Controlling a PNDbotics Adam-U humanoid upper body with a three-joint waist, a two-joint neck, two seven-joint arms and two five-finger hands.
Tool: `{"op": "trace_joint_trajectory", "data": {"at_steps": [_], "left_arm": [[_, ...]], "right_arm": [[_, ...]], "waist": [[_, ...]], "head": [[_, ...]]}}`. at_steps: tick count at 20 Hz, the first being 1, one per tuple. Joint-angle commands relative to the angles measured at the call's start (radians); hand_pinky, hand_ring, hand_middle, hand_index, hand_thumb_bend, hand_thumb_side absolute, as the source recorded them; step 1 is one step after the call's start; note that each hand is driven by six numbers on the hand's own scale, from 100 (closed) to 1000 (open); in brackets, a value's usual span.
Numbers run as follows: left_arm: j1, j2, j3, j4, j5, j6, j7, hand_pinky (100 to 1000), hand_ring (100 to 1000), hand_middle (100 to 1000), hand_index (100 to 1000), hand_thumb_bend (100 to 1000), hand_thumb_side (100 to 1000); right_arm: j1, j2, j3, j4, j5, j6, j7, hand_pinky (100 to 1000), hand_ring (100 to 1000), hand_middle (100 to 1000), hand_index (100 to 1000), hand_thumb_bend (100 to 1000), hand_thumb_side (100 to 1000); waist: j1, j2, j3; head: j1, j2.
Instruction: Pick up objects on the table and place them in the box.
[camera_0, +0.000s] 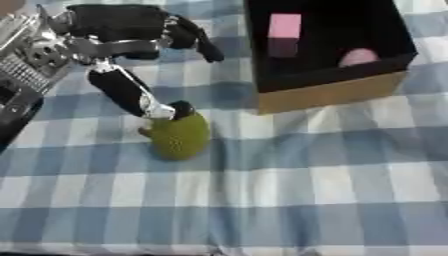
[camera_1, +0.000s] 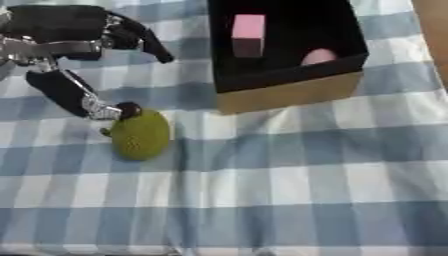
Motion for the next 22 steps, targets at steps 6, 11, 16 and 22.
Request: {"op": "trace_joint_trajectory", "data": {"at_steps": [6, 11, 16, 22], "left_arm": [[0.061, 0.035, 0.003, 0.013, -0.127, 0.007, 0.055, 889, 859, 761, 872, 581, 771], [0.086, 0.033, -0.002, 0.035, -0.184, -0.025, 0.080, 895, 866, 767, 865, 631, 814], [0.091, 0.020, -0.005, 0.073, -0.235, -0.043, 0.092, 892, 867, 769, 892, 665, 806], [0.092, -0.010, -0.008, 0.154, -0.303, -0.053, 0.122, 879, 860, 761, 882, 622, 784]], "right_arm": [[-0.004, -0.028, -0.003, -0.010, 0.005, -0.001, -0.001, 950, 1000, 357, 922, 100, 470], [-0.003, -0.027, -0.003, -0.010, 0.006, -0.001, 0.000, 950, 1000, 356, 922, 100, 470], [-0.005, -0.025, -0.002, -0.010, 0.005, -0.001, 0.001, 950, 1000, 355, 923, 100, 470], [-0.006, -0.020, 0.000, -0.010, 0.004, -0.001, 0.005, 950, 1000, 354, 923, 100, 470]], "waist": [[0.009, -0.070, 0.002], [0.006, -0.069, 0.002], [0.004, -0.068, 0.000], [-0.001, -0.066, -0.003]], "head": [[0.012, 0.006], [0.014, 0.008], [0.018, 0.008], [0.022, 0.009]]}}
